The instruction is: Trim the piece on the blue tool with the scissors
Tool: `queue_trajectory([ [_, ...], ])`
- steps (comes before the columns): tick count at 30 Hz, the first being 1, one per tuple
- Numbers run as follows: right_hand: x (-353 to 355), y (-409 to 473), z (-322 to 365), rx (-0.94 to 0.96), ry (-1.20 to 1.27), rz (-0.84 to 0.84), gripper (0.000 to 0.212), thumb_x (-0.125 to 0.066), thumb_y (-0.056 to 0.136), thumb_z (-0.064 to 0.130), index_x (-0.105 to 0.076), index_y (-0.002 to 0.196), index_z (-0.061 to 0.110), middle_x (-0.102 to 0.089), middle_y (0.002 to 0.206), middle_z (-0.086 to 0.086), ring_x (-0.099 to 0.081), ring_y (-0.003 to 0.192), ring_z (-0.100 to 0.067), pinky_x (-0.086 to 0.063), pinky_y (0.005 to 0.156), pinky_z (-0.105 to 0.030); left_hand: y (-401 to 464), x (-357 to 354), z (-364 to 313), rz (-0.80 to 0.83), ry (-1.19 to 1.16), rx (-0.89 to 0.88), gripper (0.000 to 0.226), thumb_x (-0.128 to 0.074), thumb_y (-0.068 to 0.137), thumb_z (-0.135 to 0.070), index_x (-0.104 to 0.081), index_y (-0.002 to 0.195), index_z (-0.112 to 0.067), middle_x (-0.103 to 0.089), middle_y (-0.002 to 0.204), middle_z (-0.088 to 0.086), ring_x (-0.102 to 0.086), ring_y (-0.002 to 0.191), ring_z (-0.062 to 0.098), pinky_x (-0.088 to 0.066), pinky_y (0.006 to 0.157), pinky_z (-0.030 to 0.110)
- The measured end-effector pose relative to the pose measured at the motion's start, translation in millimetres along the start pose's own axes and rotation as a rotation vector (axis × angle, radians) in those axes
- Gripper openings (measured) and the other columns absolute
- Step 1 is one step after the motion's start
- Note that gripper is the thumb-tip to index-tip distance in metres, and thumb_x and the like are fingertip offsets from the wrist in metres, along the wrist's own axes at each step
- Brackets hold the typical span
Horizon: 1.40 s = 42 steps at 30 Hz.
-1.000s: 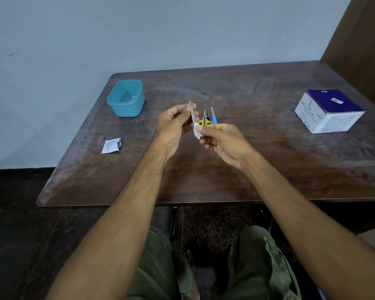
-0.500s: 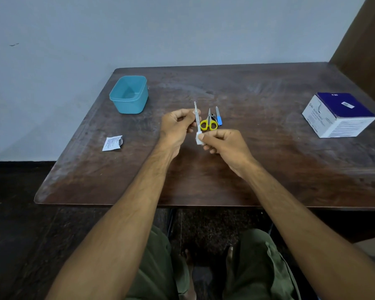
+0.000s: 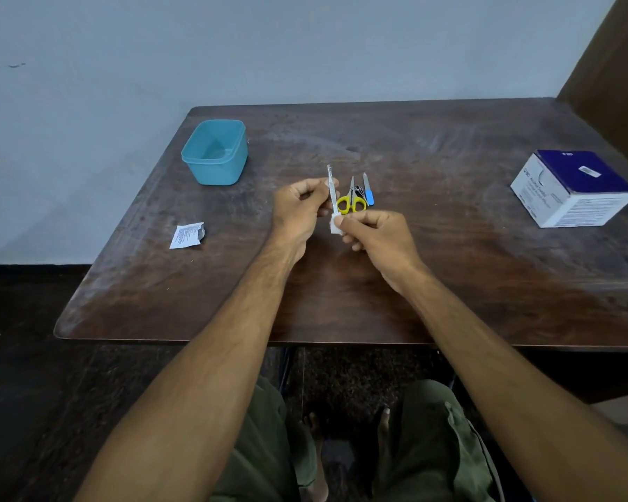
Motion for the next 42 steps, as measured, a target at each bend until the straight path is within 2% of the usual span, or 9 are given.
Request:
queue_trajectory([
  [4, -1, 8, 8, 0.019, 0.020, -0.047, 0.015, -0.071, 0.085, 0.019, -0.073, 0.077, 0.006, -0.065, 0.066, -0.001, -0.055, 0.058, -0.004, -0.044, 0.054, -0.018, -1, -4, -1, 0.015, -0.032, 0.005, 0.015, -0.060, 0.092, -0.006, -0.072, 0.085, -0.012, -0.070, 0.068, -0.004, -0.064, 0.062, 0.006, -0.054, 0.062, 0.021],
  [10, -1, -4, -2, -0.013, -0.010, -0.005, 0.014, -0.073, 0.084, 0.017, -0.075, 0.083, 0.003, -0.068, 0.070, -0.003, -0.058, 0.062, -0.005, -0.045, 0.055, -0.019, 1, 1, 0, -0.003, 0.014, 0.003, 0.016, -0.059, 0.093, -0.006, -0.072, 0.087, -0.014, -0.070, 0.069, -0.006, -0.060, 0.059, 0.001, -0.049, 0.058, 0.015],
  [16, -3, 4, 7, 0.028, -0.003, -0.095, 0.014, -0.073, 0.083, 0.021, -0.075, 0.072, 0.013, -0.067, 0.066, -0.002, -0.056, 0.059, -0.004, -0.045, 0.053, -0.019, -7, -10, 2, 0.091, -0.103, 0.050, 0.019, -0.054, 0.098, -0.016, -0.072, 0.093, -0.010, -0.070, 0.072, -0.005, -0.063, 0.068, 0.012, -0.050, 0.064, 0.027],
  [19, -2, 1, 3, 0.030, 0.013, -0.148, 0.013, -0.073, 0.083, 0.021, -0.075, 0.074, 0.012, -0.068, 0.071, -0.010, -0.056, 0.061, -0.008, -0.045, 0.054, -0.022, -11, -10, 5, 0.147, -0.135, 0.092, 0.025, -0.050, 0.100, -0.022, -0.071, 0.096, -0.009, -0.071, 0.079, 0.000, -0.064, 0.066, 0.009, -0.052, 0.063, 0.024],
  [23, 0, -3, 1, 0.073, -0.058, -0.152, 0.011, -0.073, 0.083, 0.020, -0.076, 0.076, 0.013, -0.068, 0.067, -0.008, -0.056, 0.060, -0.010, -0.046, 0.054, -0.024, -15, -7, 14, 0.163, -0.102, 0.097, 0.014, -0.060, 0.094, -0.014, -0.072, 0.100, -0.010, -0.073, 0.087, 0.006, -0.064, 0.080, 0.020, -0.053, 0.082, 0.045],
  [30, 10, -8, 6, 0.136, -0.094, -0.187, 0.011, -0.073, 0.083, 0.020, -0.075, 0.073, 0.023, -0.071, 0.070, -0.013, -0.056, 0.060, -0.011, -0.045, 0.056, -0.029, -17, 2, 12, 0.116, -0.193, 0.148, 0.017, -0.059, 0.095, -0.014, -0.068, 0.108, -0.009, -0.072, 0.089, 0.003, -0.069, 0.075, 0.012, -0.056, 0.067, 0.024],
  [32, 13, -4, 13, 0.161, -0.061, -0.223, 0.012, -0.073, 0.083, 0.021, -0.075, 0.072, 0.026, -0.071, 0.069, -0.011, -0.056, 0.060, -0.008, -0.044, 0.056, -0.025, -18, 3, 15, 0.126, -0.176, 0.125, 0.019, -0.058, 0.095, -0.012, -0.066, 0.111, -0.007, -0.072, 0.088, 0.005, -0.069, 0.072, 0.012, -0.055, 0.067, 0.023],
  [35, 9, 3, 21, 0.218, -0.090, -0.206, 0.010, -0.072, 0.084, 0.019, -0.077, 0.076, 0.019, -0.072, 0.066, 0.000, -0.059, 0.059, 0.000, -0.044, 0.057, -0.017, -22, -1, 16, 0.149, -0.164, 0.072, 0.017, -0.058, 0.094, -0.007, -0.068, 0.108, -0.007, -0.072, 0.080, 0.002, -0.066, 0.067, 0.010, -0.053, 0.066, 0.021],
  [42, -2, 13, 25, 0.280, -0.138, -0.263, 0.013, -0.071, 0.083, 0.019, -0.077, 0.071, 0.021, -0.068, 0.057, 0.009, -0.058, 0.053, 0.001, -0.047, 0.059, -0.025, -22, 2, 21, 0.147, -0.197, 0.035, 0.019, -0.058, 0.093, -0.005, -0.066, 0.110, -0.001, -0.069, 0.082, 0.008, -0.064, 0.066, 0.011, -0.050, 0.063, 0.020],
])
Point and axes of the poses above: each hand's wrist, its own y-axis towards the middle knuckle, its own x-axis out of the back of the hand, z = x × y, the point moved 1 cm from there along y, towards the middle knuckle
